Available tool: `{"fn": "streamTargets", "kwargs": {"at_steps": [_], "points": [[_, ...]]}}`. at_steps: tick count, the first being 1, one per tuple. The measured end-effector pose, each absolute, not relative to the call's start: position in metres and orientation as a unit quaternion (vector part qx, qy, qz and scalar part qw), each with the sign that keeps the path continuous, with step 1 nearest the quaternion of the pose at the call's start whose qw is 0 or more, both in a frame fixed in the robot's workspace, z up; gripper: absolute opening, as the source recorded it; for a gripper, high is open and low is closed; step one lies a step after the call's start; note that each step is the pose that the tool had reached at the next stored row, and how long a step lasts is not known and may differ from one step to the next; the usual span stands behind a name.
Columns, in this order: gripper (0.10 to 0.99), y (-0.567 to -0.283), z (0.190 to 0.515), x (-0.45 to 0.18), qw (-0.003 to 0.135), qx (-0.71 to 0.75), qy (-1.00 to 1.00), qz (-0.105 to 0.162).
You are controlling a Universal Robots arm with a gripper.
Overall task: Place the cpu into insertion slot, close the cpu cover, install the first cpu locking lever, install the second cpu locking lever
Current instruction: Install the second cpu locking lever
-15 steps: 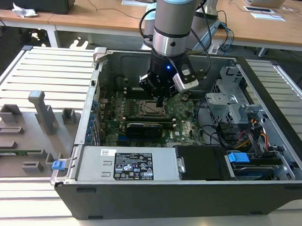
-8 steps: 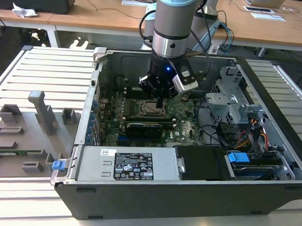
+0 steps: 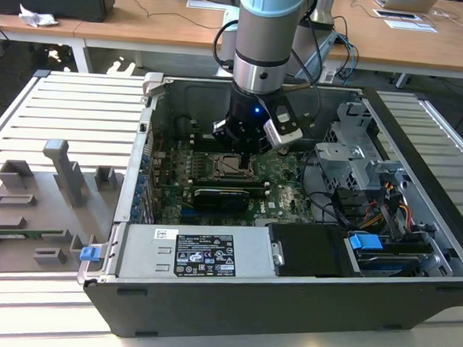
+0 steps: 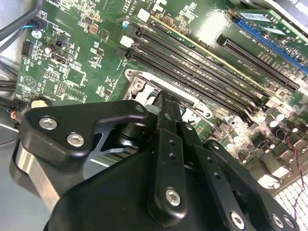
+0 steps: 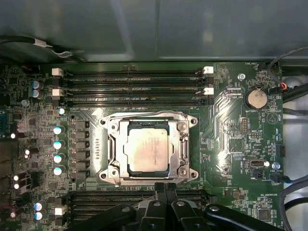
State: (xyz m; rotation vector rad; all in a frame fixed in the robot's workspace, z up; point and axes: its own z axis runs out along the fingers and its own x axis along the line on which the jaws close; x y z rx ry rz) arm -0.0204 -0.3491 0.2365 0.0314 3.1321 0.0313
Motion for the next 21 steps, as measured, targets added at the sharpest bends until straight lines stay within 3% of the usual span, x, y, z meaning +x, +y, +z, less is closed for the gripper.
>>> {"fn": "streamTargets", "kwargs": {"at_steps": [8,17,21], "points": [[0.106,-0.372,0.234,-0.020,0.005,0.010,1.000,0.014],[0.106,-0.386,0.231,-0.021,0.004,0.010,0.997,0.071],[0.106,-0.386,0.226,-0.024,0.004,0.010,0.997,0.080]]}}
